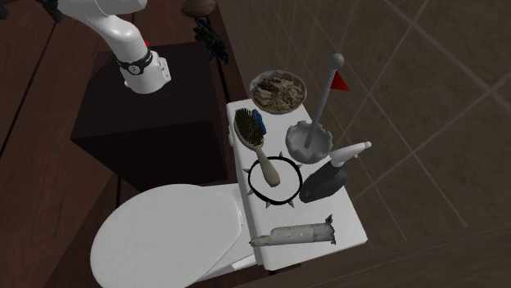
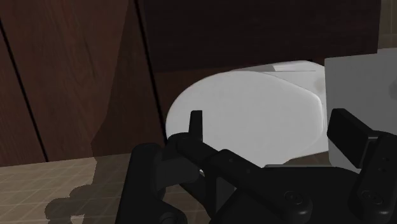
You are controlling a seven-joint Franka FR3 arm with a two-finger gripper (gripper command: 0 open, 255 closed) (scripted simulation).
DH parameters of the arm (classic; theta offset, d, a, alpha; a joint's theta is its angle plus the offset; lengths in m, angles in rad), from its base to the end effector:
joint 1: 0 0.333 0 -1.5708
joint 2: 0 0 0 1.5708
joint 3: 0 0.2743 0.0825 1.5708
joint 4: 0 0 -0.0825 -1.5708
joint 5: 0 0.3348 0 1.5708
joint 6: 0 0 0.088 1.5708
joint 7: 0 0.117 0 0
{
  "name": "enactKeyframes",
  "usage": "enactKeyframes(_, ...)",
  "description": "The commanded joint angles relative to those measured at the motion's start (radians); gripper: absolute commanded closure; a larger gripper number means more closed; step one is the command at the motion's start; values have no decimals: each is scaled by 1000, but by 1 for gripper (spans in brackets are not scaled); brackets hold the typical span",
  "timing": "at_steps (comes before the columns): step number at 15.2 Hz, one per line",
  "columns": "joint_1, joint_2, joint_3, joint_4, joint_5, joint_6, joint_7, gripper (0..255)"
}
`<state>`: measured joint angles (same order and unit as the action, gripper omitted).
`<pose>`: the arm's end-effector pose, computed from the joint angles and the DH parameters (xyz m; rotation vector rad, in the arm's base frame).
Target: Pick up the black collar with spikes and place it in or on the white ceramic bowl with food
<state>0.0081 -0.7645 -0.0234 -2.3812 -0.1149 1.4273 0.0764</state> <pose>0.2722 -0.0202 0.5242 3.0205 -0.1349 -0.2821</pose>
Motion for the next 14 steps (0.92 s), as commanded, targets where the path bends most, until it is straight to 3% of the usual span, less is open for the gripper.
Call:
enactKeyframes(1, 0, 0, 0, 0, 0, 0, 0, 0)
enactKeyframes(14, 93, 272, 177, -11, 154, 311, 206, 0)
